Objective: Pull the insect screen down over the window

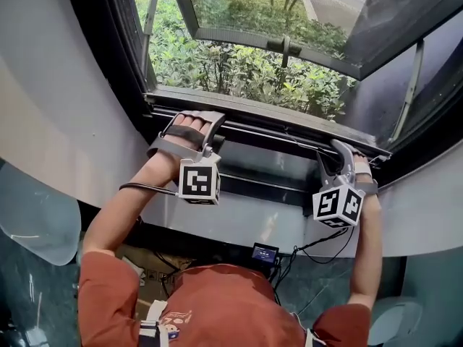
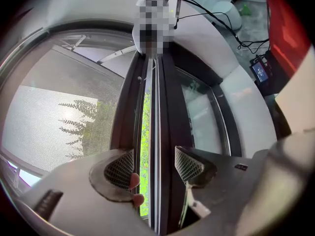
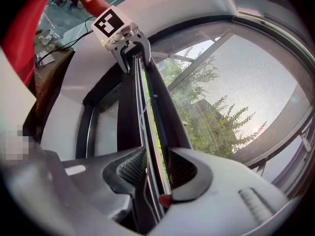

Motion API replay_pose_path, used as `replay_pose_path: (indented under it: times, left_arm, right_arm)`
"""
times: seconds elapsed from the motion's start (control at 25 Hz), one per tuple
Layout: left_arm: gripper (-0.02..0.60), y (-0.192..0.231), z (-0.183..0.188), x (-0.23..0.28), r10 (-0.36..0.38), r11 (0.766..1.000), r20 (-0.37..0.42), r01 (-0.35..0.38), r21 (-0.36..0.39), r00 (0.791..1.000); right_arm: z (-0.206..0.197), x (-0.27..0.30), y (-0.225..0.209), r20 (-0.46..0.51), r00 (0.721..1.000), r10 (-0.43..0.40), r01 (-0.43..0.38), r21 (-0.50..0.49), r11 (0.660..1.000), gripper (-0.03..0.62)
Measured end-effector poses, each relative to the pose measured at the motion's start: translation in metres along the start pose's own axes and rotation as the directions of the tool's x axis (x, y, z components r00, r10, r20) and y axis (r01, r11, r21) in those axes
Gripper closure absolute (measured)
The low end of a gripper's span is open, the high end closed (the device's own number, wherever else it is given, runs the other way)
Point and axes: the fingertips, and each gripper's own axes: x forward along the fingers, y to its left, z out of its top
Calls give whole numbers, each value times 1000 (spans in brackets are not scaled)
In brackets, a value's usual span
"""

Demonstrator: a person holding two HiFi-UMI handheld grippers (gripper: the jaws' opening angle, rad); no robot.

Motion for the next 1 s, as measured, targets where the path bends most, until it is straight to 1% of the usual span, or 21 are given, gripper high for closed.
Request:
replay_pose_path:
  times: [0.32, 0.44, 0.6, 0.76, 0.92, 1.0]
  left_arm:
    - [319, -6, 1, -1, -35, 999, 1, 35, -15, 999]
    - [322, -15, 0, 2, -46, 999, 4, 46, -22, 999]
    - [322, -23, -3, 6, -2, 1000, 15, 3, -10, 1000]
    - [322, -22, -4, 6, -12, 1000, 8, 12, -12, 1000]
    - [322, -28, -4, 6, -27, 1000, -1, 27, -8, 1000]
    - [322, -34, -3, 5, -57, 998, 2, 57, -13, 998]
  right_arm:
    - [-1, 0, 2, 2, 1000, -7, 7, 25, 1000, 453]
    - [-4, 4, 15, -8, 1000, 27, -26, 37, 999, 453]
    - [-8, 8, 28, -10, 1000, 25, -25, 27, 999, 441]
    - [-7, 9, 27, -14, 1000, 26, -26, 31, 999, 442]
    - [-9, 8, 32, -12, 999, 38, -37, 77, 996, 437]
    - [-9, 9, 32, -2, 999, 32, -32, 102, 994, 434]
